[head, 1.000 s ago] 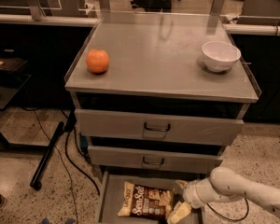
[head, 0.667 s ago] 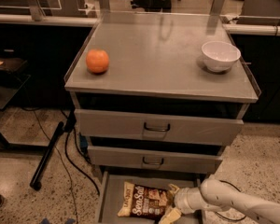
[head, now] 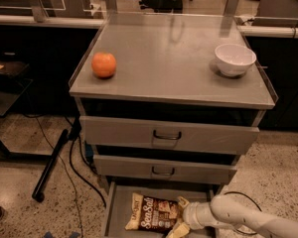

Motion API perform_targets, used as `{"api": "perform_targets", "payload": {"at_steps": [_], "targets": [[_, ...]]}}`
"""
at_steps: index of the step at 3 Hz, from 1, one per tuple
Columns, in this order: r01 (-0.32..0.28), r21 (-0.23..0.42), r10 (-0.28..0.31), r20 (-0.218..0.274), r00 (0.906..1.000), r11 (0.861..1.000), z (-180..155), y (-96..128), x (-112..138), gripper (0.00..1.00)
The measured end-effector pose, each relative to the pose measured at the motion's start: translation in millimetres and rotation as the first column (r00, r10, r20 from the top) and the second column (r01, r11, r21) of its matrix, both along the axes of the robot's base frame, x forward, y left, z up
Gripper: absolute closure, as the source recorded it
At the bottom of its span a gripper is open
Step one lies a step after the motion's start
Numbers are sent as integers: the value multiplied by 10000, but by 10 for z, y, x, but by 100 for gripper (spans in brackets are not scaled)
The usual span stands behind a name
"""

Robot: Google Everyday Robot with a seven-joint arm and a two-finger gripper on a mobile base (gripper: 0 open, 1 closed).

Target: Pick brown chip bag from bottom drawer and place on counter

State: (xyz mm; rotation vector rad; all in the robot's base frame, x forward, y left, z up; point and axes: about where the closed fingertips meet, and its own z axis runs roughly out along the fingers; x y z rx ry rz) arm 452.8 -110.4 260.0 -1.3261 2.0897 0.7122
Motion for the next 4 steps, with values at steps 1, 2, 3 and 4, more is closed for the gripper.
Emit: {"api": "perform_targets", "payload": {"at_steps": [1,2,3,4], "targets": [[506,-247,-498,296,9983,9984,-350,60,207,0],[640,-414,-623,410,9972,9971,-524,83,301,0],[611,-706,-588,348,9977,9956,-787,54,408,0],[584,-834,-573,157,9982,9948,-980,37,449,0]]}}
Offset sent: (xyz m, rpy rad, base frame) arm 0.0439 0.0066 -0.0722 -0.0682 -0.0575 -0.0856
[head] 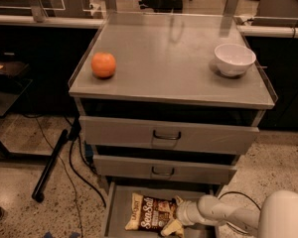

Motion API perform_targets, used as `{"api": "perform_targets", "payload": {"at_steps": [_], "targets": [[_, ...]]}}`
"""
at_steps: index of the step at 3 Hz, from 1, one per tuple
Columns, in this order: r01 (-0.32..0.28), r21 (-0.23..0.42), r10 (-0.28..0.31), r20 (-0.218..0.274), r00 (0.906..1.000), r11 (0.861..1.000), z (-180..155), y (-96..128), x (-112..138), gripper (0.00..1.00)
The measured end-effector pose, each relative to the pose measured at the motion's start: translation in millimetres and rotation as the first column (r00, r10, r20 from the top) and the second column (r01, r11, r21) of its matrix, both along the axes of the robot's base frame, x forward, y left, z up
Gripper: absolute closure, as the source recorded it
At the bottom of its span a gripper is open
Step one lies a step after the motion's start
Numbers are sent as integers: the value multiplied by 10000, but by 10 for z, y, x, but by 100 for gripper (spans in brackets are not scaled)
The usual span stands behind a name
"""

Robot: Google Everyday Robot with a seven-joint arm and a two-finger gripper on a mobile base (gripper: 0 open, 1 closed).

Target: Pick brown chip bag from bottom drawer and place on counter

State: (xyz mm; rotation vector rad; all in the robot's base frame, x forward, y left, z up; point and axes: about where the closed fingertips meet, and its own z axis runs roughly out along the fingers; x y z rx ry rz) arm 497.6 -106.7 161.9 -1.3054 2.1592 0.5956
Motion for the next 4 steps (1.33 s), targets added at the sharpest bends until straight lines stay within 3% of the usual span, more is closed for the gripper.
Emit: {"api": "perform_targets", "payload": {"at_steps": [2,4], "targets": [[-205,-42,204,-356,9992,9998,-383,26,67,0],[-287,175,295,-519,9982,9994,-503,53,76,41]]}}
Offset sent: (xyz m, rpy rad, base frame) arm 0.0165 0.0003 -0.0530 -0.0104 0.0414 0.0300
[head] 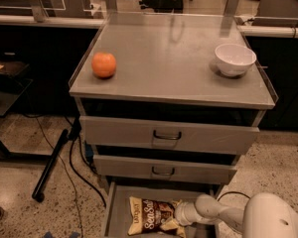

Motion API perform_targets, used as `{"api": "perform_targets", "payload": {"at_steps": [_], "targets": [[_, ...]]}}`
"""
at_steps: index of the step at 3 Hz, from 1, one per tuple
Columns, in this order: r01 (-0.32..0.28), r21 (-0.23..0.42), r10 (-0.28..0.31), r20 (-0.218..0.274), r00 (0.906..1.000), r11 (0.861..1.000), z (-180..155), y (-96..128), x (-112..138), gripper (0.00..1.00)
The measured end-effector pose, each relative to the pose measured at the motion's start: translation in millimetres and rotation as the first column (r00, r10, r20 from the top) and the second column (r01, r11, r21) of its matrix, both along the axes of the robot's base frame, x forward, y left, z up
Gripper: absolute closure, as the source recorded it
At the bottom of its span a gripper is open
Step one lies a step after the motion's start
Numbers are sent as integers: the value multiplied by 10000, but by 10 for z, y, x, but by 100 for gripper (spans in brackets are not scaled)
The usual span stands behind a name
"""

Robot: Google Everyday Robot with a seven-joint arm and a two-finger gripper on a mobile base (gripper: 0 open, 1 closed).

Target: Pick brown chip bag from bottom drawer and place on counter

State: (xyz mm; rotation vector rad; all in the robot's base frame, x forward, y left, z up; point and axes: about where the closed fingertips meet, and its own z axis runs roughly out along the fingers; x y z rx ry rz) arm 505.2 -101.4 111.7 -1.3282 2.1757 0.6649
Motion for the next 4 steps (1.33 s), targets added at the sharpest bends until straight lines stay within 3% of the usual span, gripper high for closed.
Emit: {"api": "perform_targets", "payload": {"at_steps": [1,2,4], "targets": [[0,0,0,0,10000,10000,0,0,0,64],[-1,1,1,-1,10000,10000,0,1,-1,95],[-1,1,1,-2,10000,10000,-1,1,-1,100]]}}
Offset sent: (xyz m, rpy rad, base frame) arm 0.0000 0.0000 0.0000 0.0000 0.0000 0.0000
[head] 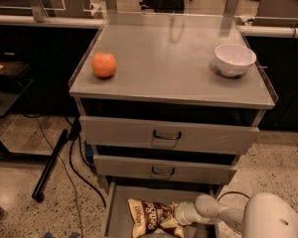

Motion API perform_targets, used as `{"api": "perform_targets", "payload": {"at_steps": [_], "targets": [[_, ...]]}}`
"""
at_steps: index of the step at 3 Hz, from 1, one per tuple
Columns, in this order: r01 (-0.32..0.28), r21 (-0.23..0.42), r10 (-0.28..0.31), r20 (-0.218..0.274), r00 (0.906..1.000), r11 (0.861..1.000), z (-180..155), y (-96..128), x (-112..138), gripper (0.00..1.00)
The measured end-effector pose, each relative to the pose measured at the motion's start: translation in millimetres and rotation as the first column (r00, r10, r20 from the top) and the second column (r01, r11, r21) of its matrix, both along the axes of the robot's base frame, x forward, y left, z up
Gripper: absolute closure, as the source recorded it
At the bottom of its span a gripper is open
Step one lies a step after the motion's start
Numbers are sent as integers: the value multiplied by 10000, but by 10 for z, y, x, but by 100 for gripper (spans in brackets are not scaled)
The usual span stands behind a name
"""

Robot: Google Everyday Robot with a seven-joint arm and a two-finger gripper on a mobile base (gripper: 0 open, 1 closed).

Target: Pick brown chip bag from bottom drawer and place on counter

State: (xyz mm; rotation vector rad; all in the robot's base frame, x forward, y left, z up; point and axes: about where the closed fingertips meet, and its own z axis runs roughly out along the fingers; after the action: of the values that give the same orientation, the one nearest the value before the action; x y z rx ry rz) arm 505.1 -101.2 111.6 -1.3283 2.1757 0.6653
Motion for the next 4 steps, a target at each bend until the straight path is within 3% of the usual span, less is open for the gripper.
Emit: {"api": "perform_targets", "payload": {"at_steps": [1,2,4], "targets": [[4,0,-4,3,10000,10000,56,0,1,100],[113,-84,-111,260,9996,9999,336,-86,40,100],[220,-698,-173,670,9976,9973,1126,-404,90,100]]}}
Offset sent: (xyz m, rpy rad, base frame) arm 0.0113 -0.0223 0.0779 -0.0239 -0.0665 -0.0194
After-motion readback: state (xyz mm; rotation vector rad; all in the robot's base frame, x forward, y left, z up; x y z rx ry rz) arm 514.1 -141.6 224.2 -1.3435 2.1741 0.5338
